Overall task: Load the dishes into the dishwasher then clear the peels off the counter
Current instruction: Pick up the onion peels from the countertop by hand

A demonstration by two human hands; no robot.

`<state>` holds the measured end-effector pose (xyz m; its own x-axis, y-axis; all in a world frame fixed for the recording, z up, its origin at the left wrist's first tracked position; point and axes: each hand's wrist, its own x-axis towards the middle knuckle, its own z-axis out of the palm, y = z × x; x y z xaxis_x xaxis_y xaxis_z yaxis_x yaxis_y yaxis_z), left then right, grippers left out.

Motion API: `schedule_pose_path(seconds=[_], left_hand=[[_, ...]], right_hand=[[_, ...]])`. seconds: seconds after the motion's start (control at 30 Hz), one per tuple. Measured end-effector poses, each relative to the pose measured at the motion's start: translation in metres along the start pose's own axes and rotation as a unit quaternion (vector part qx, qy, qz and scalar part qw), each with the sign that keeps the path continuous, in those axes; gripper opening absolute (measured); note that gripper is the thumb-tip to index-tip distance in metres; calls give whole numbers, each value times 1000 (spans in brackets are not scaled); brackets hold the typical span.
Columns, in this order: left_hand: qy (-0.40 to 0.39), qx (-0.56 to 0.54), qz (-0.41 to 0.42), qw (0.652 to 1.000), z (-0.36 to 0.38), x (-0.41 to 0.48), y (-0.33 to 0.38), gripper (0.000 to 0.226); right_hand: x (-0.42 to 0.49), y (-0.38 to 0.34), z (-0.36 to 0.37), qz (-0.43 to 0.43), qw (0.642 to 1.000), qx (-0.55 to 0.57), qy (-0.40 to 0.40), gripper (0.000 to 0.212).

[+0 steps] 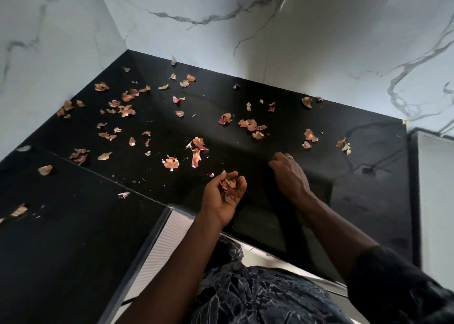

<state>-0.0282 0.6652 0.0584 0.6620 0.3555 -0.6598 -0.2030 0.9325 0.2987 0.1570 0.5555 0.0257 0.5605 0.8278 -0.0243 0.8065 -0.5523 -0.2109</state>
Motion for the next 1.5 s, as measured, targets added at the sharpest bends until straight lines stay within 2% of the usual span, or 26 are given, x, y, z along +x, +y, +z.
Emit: schedule_pose_path(seconds=[0.1,0.27,0.33,0.43,0.57,0.63,0.8,0.97,1.03,1.17,1.2,1.37,1.5], left_hand=[[-2,8,-4,1000,3,3,1,29],[3,25,-27,999,6,11,-6,30],[8,33,-36,999,7,14,-10,31],[9,51,-48,998,11,16,-17,33],[-6,134,-45,990,7,19,-29,32],[-29,157,-54,986,7,21,-36,37],[-3,115,-61,991,16,18,-39,29],[4,54,-77,996,17,22,-38,30],[-1,50,-76,996,21,20,-37,31],[-9,47,-66,997,28,21,-32,30],[-12,46,-63,997,30,20,-30,30],[-16,36,-58,998,36,25,-27,29],[-5,47,-65,997,44,29,-32,29]], right_hand=[[-16,7,-6,10,999,34,17,12],[-23,15,-31,145,968,186,84,20],[-31,-4,-46,127,965,211,91,18],[-49,-48,-60,55,967,235,78,16],[-68,-87,-55,-50,976,207,35,13],[-71,-92,-54,-68,981,181,19,15],[-65,-68,-74,-22,975,217,39,15],[-8,27,-68,140,966,185,117,18],[14,59,-60,190,966,142,105,20],[27,75,-45,144,987,69,18,12],[23,74,-41,131,989,59,15,10],[0,62,-27,108,990,78,35,21],[-19,38,-39,88,984,147,48,17]])
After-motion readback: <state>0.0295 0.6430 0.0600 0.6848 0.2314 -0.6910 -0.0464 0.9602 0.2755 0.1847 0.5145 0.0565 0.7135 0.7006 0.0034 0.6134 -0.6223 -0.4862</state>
